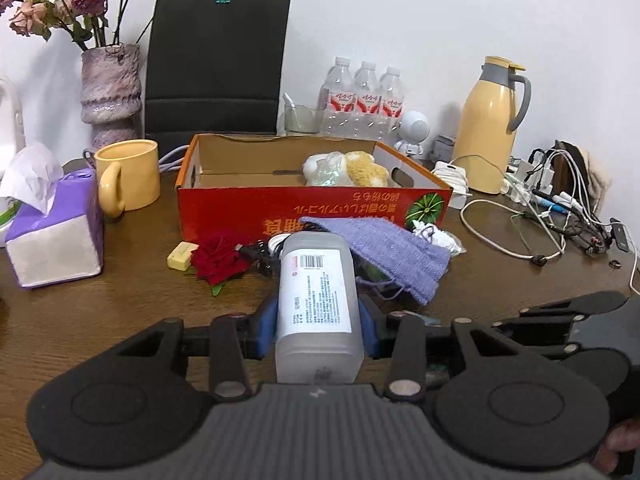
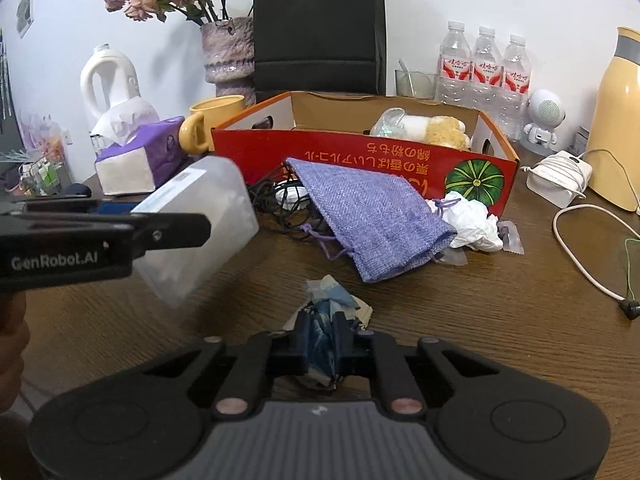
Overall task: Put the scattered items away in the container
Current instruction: 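Grasp the blue wrapped packet with the right gripper while the left holds the jar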
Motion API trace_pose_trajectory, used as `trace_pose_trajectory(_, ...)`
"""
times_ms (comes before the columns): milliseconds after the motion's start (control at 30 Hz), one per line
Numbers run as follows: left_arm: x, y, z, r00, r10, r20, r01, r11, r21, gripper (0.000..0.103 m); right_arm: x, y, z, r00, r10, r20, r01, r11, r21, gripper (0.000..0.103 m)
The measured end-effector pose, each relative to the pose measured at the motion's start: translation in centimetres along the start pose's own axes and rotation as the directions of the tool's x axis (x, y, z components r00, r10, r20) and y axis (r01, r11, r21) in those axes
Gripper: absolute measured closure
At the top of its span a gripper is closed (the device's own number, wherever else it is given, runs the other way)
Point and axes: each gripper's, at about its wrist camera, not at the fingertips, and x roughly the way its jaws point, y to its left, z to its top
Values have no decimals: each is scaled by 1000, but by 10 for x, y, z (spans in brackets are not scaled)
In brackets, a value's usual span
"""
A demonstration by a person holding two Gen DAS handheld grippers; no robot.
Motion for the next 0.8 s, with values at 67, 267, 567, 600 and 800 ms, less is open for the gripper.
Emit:
trace_pose_trajectory(67,-1,3,-1,1000,5,-2,-5,1000,-4,61,-2,0,0,1000,0,5,0,1000,-1,95)
trace_pose_trajectory(267,-6,10,-6,1000,22,-5,-22,1000,-10,61,-9,7,4,999,35,20,-35,999,-14,100)
trace_pose_trajectory(567,-13,6,3,999,45,12,-45,999,13,61,-31,3,11,995,43,90,-42,999,-12,101)
trace_pose_trajectory(600,-13,4,3,998,54,14,-54,998,18,61,-33,1,10,995,39,93,-38,999,-8,101)
trace_pose_trajectory(800,-16,6,-1,998,56,14,-56,998,-8,61,-30,-4,-1,999,38,31,-38,999,8,82)
